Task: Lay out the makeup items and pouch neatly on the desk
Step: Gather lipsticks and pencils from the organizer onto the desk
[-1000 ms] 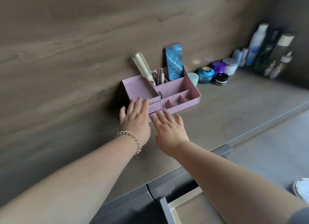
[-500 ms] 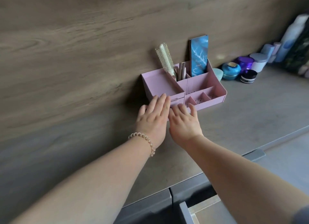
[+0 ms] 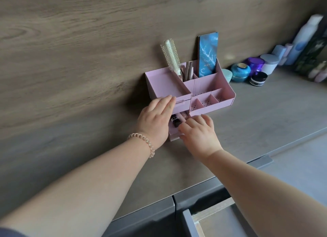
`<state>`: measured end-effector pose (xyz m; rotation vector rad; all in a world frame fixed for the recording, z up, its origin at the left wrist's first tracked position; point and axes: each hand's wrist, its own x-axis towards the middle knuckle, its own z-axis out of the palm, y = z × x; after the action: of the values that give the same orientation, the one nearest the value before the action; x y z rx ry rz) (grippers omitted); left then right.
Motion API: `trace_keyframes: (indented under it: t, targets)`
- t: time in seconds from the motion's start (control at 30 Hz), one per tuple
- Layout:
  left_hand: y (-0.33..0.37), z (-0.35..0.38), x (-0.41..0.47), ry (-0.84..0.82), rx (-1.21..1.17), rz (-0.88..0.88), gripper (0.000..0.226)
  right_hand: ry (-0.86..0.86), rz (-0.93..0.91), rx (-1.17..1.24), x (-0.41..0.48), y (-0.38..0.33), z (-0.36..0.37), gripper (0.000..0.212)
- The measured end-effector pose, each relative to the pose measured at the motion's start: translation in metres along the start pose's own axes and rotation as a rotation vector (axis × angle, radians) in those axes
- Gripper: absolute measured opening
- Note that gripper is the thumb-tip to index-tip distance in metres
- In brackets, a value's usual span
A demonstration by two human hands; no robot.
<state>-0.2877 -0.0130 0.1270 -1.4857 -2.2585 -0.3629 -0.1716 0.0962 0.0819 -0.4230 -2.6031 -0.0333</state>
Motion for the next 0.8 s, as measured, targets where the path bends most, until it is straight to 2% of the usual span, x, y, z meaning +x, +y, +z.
trace_keyframes:
  t: [0.23,0.37,0.53,0.63,0.7,0.8]
  targets:
    - [-0.007,0.01,0.002,0.096,-0.022,0.035,0.052,0.082,-0.057,0.013,-0.016,0.005,-0.016,0.023]
    - [-0.003,0.015,0.001,0.145,-0.032,0.011,0.052,0.055,-0.085,-0.021,-0.037,0.012,-0.018,0.021]
    - [-0.001,0.017,-0.001,0.165,-0.039,0.002,0.055,0.059,-0.074,0.049,-0.053,0.008,-0.032,0.005]
    - [0.0,0.018,-0.001,0.178,-0.043,-0.012,0.056,0.023,-0.082,0.107,-0.057,0.007,-0.04,0.013]
    - [0.002,0.017,-0.001,0.184,-0.039,-0.024,0.057,0.029,-0.019,0.139,-0.054,0.006,-0.045,0.02]
    - [0.012,0.009,-0.008,0.106,-0.042,-0.098,0.069,0.053,0.248,0.113,-0.037,0.007,-0.052,0.022]
